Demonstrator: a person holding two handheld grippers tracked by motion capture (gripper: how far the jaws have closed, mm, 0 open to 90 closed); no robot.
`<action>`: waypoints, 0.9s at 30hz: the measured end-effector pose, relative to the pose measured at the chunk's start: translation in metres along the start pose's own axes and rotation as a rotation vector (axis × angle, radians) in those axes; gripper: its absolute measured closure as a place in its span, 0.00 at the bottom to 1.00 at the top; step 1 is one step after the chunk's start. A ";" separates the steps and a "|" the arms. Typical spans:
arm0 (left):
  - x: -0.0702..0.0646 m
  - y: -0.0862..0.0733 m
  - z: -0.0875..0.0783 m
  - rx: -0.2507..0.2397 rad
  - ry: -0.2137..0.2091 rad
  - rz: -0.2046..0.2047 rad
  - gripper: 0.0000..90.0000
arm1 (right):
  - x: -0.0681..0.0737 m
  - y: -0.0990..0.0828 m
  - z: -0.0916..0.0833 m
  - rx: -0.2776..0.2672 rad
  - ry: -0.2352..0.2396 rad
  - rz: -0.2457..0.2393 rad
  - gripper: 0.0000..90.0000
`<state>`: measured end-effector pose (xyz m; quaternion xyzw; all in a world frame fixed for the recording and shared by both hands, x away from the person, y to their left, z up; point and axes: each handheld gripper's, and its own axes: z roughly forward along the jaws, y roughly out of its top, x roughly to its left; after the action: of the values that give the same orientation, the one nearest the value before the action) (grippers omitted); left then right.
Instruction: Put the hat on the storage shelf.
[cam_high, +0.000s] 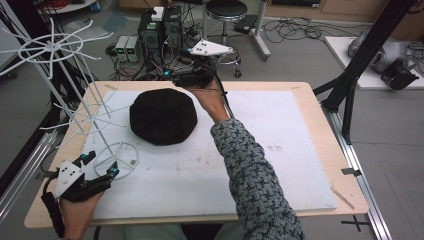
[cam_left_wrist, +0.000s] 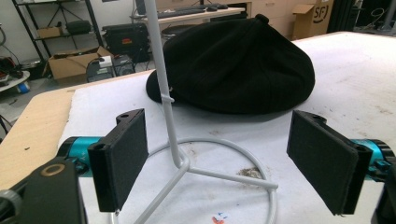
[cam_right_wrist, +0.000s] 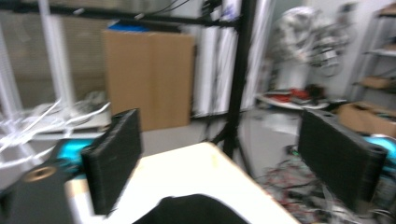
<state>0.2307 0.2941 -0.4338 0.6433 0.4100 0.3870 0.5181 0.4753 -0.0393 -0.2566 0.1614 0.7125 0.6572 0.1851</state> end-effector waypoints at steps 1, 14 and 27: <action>0.000 0.000 0.000 -0.002 -0.001 -0.002 0.23 | 0.003 -0.005 0.008 0.012 0.033 -0.004 0.17; 0.002 -0.001 -0.001 -0.002 -0.003 -0.010 0.23 | 0.014 -0.073 0.048 0.176 0.072 0.002 0.20; 0.002 0.000 0.000 -0.001 -0.004 -0.010 0.23 | 0.025 -0.121 0.073 0.306 0.103 -0.004 0.20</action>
<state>0.2312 0.2963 -0.4341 0.6416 0.4120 0.3832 0.5213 0.4895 0.0260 -0.3832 0.1524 0.8133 0.5480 0.1226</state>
